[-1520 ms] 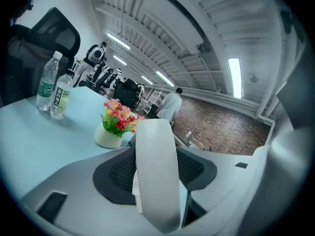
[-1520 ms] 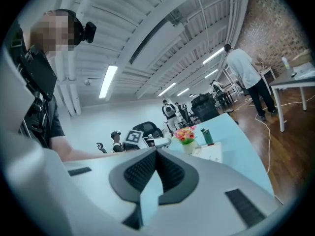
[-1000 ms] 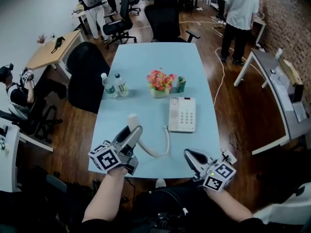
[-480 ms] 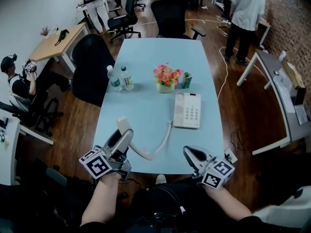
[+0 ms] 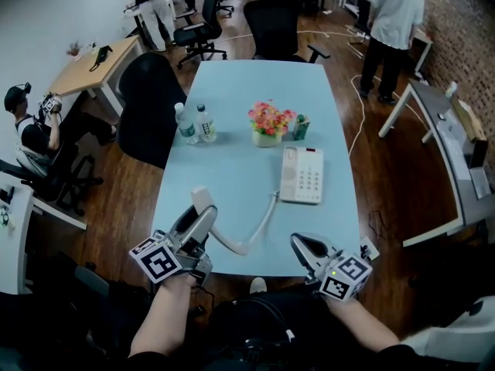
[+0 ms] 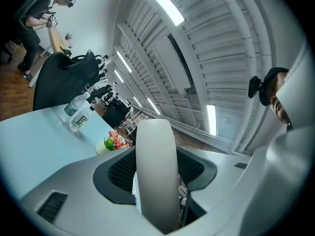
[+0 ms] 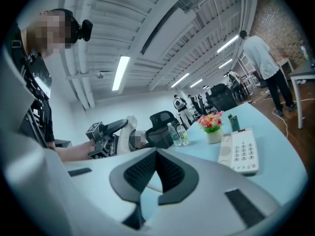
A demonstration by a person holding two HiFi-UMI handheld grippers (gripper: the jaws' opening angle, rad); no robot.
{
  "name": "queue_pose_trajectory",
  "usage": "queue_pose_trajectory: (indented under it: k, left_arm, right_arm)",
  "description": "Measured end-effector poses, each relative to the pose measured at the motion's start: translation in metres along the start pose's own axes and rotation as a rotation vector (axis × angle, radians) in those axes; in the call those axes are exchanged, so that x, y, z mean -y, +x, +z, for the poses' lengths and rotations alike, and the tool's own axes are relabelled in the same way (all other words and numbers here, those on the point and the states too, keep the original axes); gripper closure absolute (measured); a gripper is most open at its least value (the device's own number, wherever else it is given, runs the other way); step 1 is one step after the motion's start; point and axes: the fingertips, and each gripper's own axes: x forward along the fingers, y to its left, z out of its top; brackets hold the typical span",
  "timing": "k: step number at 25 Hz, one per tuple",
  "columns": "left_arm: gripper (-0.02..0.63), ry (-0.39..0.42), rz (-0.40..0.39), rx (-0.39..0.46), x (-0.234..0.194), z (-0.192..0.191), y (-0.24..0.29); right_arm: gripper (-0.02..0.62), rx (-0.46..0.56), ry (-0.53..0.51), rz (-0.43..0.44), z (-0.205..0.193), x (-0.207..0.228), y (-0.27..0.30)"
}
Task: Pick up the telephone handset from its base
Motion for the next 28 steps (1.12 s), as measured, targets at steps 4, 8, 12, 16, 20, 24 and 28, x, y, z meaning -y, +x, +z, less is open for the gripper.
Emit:
queue_pose_trajectory:
  k: [4, 8, 12, 16, 20, 24, 28]
  left_arm:
    - [0.365, -0.026, -0.015, -0.004, -0.001, -0.004, 0.002]
    - [0.365, -0.024, -0.025, -0.015, 0.002, -0.008, 0.004]
    - [0.365, -0.034, -0.028, -0.023, 0.001, -0.012, 0.006]
    - [0.365, -0.013, -0.032, -0.023, 0.005, -0.01, 0.007]
    - [0.365, -0.016, -0.024, -0.027, 0.006, -0.013, 0.005]
    - [0.365, 0.017, -0.021, -0.034, 0.01, -0.011, 0.007]
    - [0.365, -0.001, -0.024, -0.039, 0.008, -0.017, 0.006]
  right_arm:
    - [0.581, -0.009, -0.017, -0.005, -0.003, -0.002, -0.002]
    - [0.581, -0.024, -0.027, -0.002, -0.005, -0.006, -0.002]
    - [0.58, -0.027, -0.035, -0.003, -0.006, -0.007, -0.004]
    - [0.581, -0.035, -0.042, -0.005, -0.007, -0.006, -0.005]
    - [0.581, -0.04, -0.05, -0.001, -0.006, -0.008, -0.006]
    - [0.581, -0.046, -0.055, 0.008, -0.005, -0.01, -0.006]
    - [0.581, -0.052, -0.061, 0.015, -0.007, -0.011, -0.006]
